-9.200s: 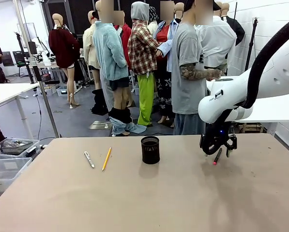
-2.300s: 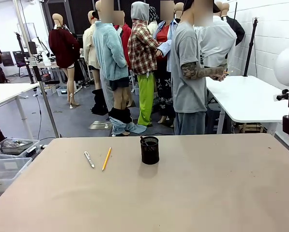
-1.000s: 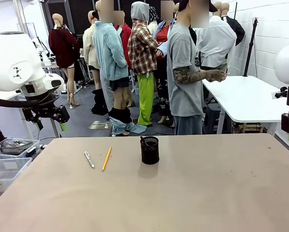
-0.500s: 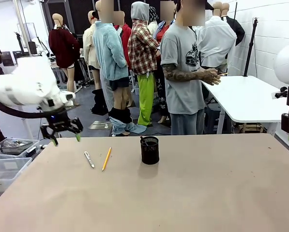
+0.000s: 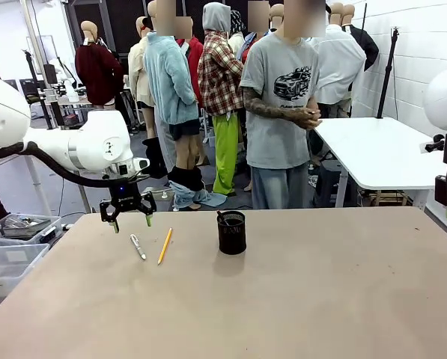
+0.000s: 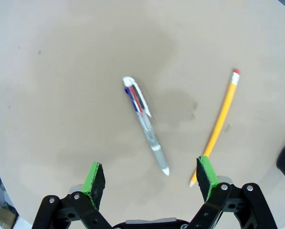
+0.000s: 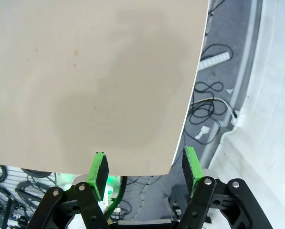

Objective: Place the pens into the pen holder.
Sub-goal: Pick up a writing instrument from the table and place it into the Pen holder.

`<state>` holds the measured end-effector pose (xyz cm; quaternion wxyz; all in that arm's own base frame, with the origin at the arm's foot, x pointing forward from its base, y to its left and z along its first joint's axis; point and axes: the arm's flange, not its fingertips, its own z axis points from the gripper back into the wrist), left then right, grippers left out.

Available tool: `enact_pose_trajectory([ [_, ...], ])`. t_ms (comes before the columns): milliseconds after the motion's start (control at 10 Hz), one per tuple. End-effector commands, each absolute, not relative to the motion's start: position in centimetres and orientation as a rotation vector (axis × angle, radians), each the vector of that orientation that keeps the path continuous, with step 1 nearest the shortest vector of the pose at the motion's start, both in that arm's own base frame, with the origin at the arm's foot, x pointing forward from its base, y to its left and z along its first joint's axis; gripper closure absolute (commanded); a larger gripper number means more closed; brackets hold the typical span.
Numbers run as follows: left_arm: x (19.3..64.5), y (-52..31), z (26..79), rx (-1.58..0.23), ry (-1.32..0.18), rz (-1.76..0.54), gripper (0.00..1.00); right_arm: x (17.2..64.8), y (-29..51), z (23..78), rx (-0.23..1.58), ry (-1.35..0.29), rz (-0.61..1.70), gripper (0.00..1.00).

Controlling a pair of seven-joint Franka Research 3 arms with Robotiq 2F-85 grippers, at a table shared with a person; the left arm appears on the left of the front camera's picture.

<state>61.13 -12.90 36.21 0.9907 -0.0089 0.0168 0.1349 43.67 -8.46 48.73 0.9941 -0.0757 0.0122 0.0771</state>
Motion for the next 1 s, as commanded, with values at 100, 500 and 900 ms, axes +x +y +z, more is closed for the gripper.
enact_pose_trajectory([
  [100, 61.0, -13.3, 34.3, -0.009, 0.070, 0.294, 0.00, 43.6, -8.7, 48.7, -0.170, 0.025, 0.177, 0.22],
  [500, 59.8, -12.9, 31.0, -0.046, 0.046, 0.293, 0.00, 43.6, -8.7, 48.7, -0.170, 0.025, 0.177, 0.22],
  [900, 59.8, -12.9, 30.3, -0.052, 0.012, 0.276, 0.24, 43.6, -8.7, 48.7, -0.170, 0.025, 0.177, 0.22],
])
